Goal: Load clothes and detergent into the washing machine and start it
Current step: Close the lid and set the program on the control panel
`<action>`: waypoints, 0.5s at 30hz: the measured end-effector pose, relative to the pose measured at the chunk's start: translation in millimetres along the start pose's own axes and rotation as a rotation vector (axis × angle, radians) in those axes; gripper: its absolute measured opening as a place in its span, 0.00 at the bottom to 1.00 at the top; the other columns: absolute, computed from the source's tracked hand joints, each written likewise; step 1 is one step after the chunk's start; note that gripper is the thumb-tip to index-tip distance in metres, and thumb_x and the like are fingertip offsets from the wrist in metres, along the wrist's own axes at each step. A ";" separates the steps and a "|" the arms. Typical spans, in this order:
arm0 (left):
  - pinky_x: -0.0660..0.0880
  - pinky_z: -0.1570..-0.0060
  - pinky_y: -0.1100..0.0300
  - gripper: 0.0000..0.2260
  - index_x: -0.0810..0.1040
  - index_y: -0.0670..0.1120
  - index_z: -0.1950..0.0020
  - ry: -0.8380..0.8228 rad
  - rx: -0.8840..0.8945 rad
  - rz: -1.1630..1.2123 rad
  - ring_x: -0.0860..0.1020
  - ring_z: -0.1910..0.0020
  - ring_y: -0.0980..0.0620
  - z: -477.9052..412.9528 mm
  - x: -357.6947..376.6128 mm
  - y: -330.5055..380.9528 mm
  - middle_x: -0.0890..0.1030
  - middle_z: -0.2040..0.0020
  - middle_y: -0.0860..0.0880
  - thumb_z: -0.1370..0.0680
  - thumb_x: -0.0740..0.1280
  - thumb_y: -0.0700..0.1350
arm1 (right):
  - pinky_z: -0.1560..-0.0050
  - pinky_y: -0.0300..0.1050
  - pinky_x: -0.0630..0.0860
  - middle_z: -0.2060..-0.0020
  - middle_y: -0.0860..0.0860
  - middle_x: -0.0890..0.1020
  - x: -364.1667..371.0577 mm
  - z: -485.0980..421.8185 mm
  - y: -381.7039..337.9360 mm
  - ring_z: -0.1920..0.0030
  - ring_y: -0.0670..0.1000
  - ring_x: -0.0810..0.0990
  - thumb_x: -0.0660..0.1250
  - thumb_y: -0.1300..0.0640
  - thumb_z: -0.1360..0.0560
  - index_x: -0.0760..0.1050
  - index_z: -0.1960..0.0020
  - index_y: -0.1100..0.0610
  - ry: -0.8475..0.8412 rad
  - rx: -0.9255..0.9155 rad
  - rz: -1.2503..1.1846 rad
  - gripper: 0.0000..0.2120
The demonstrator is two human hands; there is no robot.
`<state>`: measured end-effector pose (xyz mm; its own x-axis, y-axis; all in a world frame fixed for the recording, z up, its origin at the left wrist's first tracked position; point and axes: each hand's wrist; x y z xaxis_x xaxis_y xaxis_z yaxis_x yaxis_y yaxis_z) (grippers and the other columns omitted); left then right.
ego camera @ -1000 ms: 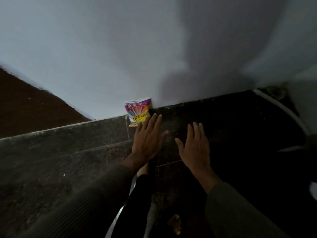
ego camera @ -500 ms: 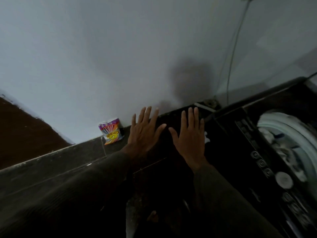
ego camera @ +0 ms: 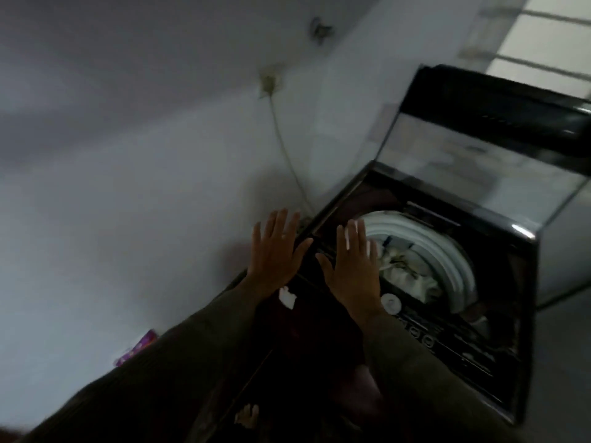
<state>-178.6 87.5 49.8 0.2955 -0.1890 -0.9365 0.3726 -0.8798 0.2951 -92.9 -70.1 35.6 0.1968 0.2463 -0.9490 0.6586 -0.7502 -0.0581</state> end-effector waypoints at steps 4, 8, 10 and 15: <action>0.56 0.27 0.38 0.33 0.61 0.48 0.21 -0.033 0.154 0.024 0.60 0.23 0.40 -42.2 14.7 25.2 0.63 0.22 0.42 0.21 0.45 0.64 | 0.26 0.62 0.58 0.23 0.60 0.58 -7.8 -3.0 25.5 0.21 0.58 0.48 0.51 0.37 0.20 0.59 0.23 0.61 0.020 0.171 0.009 0.35; 0.64 0.32 0.36 0.31 0.62 0.47 0.22 -0.085 0.290 0.026 0.67 0.28 0.37 -70.2 32.0 39.6 0.67 0.25 0.39 0.19 0.47 0.63 | 0.25 0.61 0.56 0.22 0.60 0.55 -12.5 -3.3 41.6 0.21 0.58 0.46 0.54 0.40 0.20 0.56 0.22 0.61 -0.034 0.299 0.052 0.34; 0.66 0.33 0.34 0.31 0.61 0.46 0.22 -0.117 0.370 0.022 0.66 0.27 0.37 -78.3 37.9 44.5 0.66 0.24 0.39 0.19 0.45 0.63 | 0.24 0.60 0.55 0.21 0.59 0.54 -14.5 -3.7 48.0 0.21 0.57 0.45 0.54 0.41 0.20 0.55 0.22 0.60 -0.040 0.370 0.049 0.33; 0.55 0.26 0.36 0.34 0.56 0.50 0.20 -0.139 0.523 0.024 0.56 0.21 0.42 -99.6 41.5 55.9 0.59 0.21 0.43 0.20 0.36 0.66 | 0.25 0.60 0.57 0.22 0.59 0.54 -24.2 -1.0 64.7 0.21 0.57 0.47 0.54 0.37 0.21 0.55 0.22 0.59 -0.028 0.521 0.109 0.36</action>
<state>-57.9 73.9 46.4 0.1659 -0.2366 -0.9574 -0.1309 -0.9675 0.2164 -54.4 -124.1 55.2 0.2195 0.1383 -0.9658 0.1856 -0.9778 -0.0978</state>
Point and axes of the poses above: each hand's wrist, its own z-axis away from the middle knuckle, its own x-axis out of the palm, y = z × x
